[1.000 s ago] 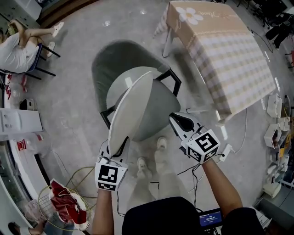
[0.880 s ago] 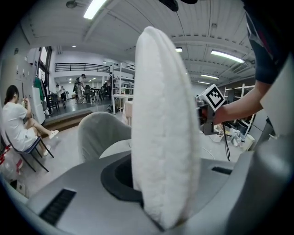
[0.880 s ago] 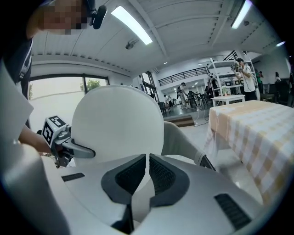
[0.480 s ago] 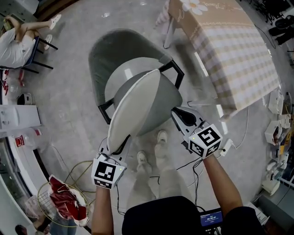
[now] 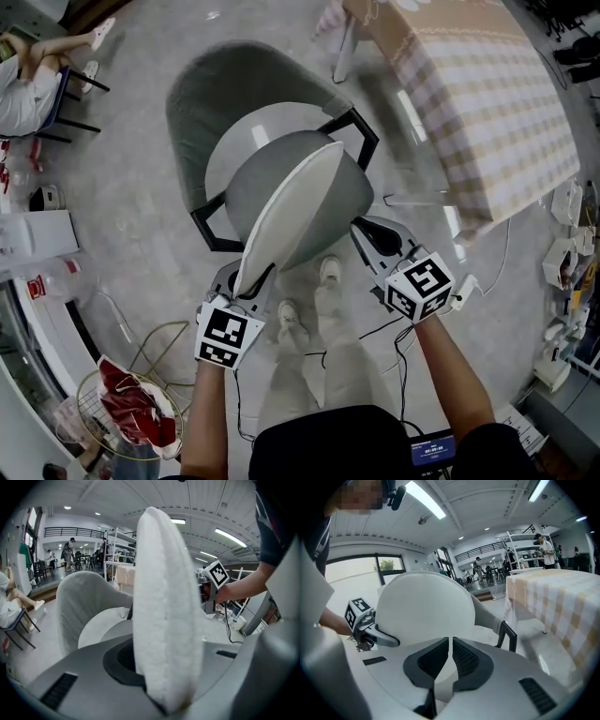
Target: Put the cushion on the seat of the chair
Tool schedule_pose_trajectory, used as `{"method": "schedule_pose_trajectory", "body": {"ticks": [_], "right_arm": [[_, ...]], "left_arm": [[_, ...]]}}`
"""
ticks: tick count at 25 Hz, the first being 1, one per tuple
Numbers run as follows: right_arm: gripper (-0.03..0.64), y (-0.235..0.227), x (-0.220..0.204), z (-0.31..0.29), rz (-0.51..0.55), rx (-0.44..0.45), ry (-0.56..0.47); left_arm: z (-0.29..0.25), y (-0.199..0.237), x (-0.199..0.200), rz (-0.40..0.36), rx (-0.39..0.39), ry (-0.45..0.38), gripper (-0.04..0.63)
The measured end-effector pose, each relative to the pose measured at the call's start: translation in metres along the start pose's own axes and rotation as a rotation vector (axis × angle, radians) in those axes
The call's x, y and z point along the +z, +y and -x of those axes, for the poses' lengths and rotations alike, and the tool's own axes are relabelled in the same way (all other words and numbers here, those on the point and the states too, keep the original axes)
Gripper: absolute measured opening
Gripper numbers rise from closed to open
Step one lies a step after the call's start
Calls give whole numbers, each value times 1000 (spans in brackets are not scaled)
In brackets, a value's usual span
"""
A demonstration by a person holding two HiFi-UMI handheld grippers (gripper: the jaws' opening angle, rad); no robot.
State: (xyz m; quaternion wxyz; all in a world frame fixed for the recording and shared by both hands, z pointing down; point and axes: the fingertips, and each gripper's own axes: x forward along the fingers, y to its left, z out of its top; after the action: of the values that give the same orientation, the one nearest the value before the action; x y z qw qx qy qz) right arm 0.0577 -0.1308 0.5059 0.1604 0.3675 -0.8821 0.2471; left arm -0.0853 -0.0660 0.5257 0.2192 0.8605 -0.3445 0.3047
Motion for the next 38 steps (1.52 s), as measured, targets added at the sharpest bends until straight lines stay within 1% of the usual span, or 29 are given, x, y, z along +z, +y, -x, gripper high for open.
{"method": "schedule_pose_trajectory", "body": {"ticks": [6, 10, 14, 19, 23, 28, 32, 38], "right_arm": [[21, -11, -13, -6, -16, -7, 8], [21, -15, -21, -11, 3, -20, 24], [20, -19, -24, -9, -9, -26, 30], [20, -23, -30, -12, -15, -27, 44], [20, -26, -33, -12, -20, -28, 50], [21, -28, -38, -17, -32, -26, 57], [21, -28, -39, -22, -33, -18, 58], [20, -29, -48, -21, -37, -16, 75]], "left_arm": [[-24, 9, -1, -14, -18, 29, 72], [-39, 15, -3, -6, -35, 50, 72], [-53, 17, -7, 0, -64, 78, 72], [-68, 19, -17, 31, -124, 130, 72], [-82, 19, -31, 40, -167, 207, 72], [-95, 10, -37, 57, -261, 257, 72], [-105, 7, -40, 53, -326, 304, 72], [-121, 10, -47, 35, -384, 385, 72]]}}
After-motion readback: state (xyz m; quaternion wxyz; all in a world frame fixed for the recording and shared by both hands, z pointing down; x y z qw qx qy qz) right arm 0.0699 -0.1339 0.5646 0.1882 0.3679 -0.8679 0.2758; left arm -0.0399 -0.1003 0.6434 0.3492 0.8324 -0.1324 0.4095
